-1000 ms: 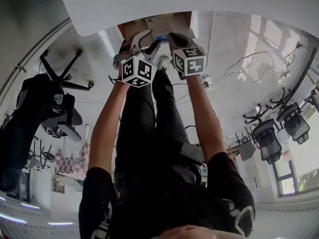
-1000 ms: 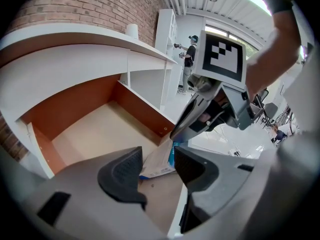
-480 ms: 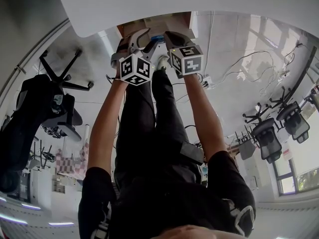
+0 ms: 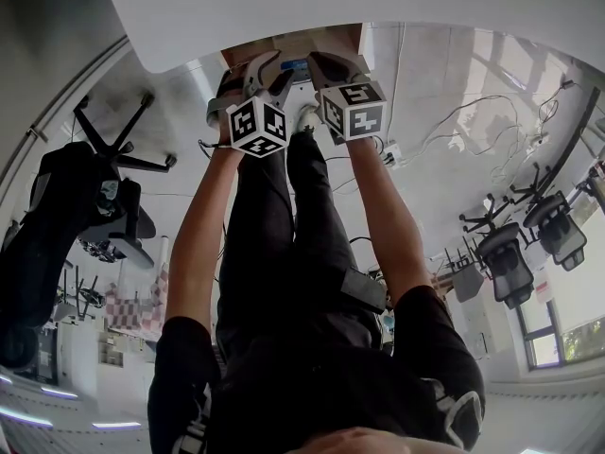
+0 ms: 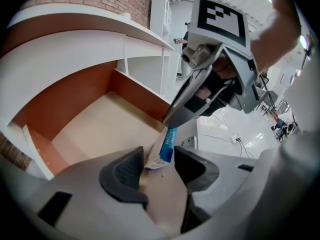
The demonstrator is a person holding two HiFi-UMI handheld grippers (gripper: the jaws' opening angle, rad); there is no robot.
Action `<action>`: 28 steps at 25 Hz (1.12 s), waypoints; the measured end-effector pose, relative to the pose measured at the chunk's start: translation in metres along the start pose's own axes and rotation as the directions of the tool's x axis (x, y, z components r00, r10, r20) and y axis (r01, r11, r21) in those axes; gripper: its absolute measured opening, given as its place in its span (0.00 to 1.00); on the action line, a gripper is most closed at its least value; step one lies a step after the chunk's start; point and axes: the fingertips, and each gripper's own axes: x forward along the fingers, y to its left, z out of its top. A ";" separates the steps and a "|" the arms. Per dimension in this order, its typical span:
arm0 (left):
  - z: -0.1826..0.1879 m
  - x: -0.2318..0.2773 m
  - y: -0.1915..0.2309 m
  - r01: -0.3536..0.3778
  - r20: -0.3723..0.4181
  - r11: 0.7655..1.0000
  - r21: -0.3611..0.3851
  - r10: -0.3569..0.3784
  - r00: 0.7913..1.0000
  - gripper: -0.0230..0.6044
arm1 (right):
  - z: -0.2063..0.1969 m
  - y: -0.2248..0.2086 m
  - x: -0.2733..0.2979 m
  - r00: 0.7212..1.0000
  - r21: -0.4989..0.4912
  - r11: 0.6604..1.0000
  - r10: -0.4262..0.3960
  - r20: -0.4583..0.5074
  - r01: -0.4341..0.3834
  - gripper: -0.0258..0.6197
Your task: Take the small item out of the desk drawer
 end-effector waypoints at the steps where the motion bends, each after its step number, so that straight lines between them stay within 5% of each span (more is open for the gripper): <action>1: -0.001 0.001 0.001 0.001 -0.007 1.000 0.002 -0.001 1.000 0.34 | 0.001 0.000 0.001 1.000 0.005 1.000 0.002 0.001 -0.002 0.08; 22: -0.014 0.012 0.000 0.012 -0.037 0.996 0.086 -0.009 0.999 0.20 | 0.009 0.005 -0.002 0.999 0.022 1.000 0.004 0.036 -0.005 0.08; 28: -0.004 -0.002 0.004 -0.043 -0.013 0.999 0.017 0.044 0.999 0.19 | 0.018 0.005 -0.039 0.994 0.014 1.000 -0.017 0.105 0.016 0.08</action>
